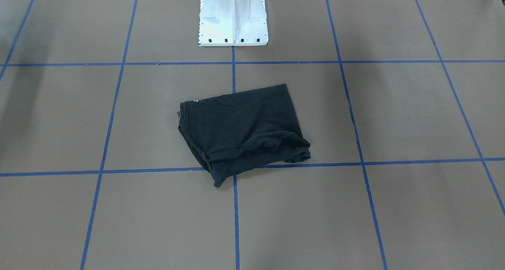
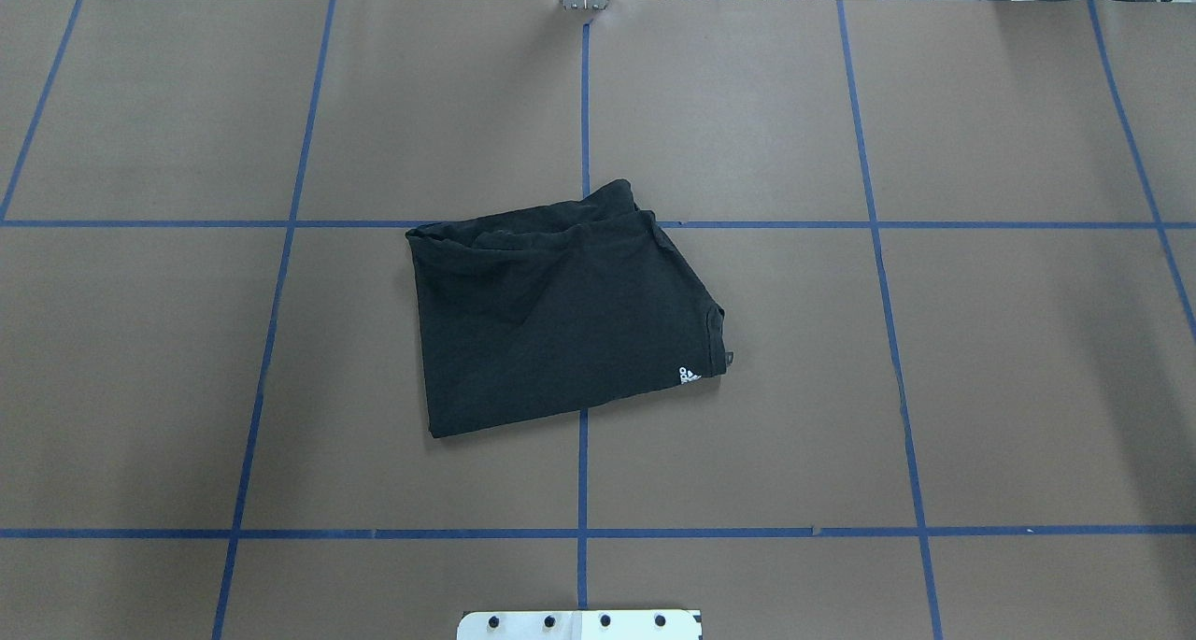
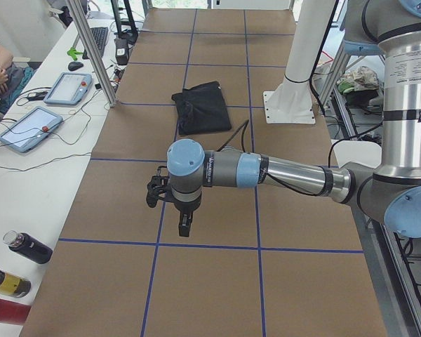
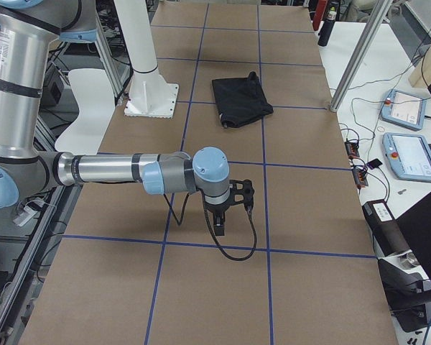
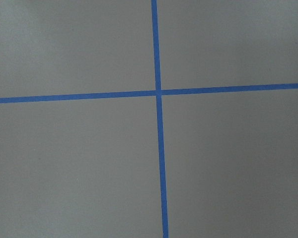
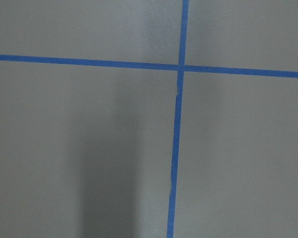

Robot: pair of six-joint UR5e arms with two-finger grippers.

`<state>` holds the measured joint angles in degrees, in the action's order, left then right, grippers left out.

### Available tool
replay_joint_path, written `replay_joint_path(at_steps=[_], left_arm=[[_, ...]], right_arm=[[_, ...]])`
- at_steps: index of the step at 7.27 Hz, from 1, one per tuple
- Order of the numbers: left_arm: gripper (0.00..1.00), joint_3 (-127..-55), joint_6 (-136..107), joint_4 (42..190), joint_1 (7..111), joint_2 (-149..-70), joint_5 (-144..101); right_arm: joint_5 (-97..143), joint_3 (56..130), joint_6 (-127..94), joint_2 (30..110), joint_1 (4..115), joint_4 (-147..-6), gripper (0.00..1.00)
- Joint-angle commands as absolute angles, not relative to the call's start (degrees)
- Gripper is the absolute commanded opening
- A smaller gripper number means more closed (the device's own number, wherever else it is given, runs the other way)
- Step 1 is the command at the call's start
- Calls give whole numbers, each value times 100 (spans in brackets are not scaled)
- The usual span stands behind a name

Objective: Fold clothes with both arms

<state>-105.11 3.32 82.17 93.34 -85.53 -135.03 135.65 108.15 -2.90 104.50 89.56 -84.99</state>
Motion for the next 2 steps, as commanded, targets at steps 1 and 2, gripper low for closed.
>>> replay_joint_path(at_steps=[1,2], left_arm=[[100,-10503,325,8218,9334,-8569,-13509],[100,-10503,316,8218,9334,-8569,-13509]], right_arm=[[13562,10811,-290,10450,8947,-8490,100],[13562,10811,-281,10450,8947,-8499,100]])
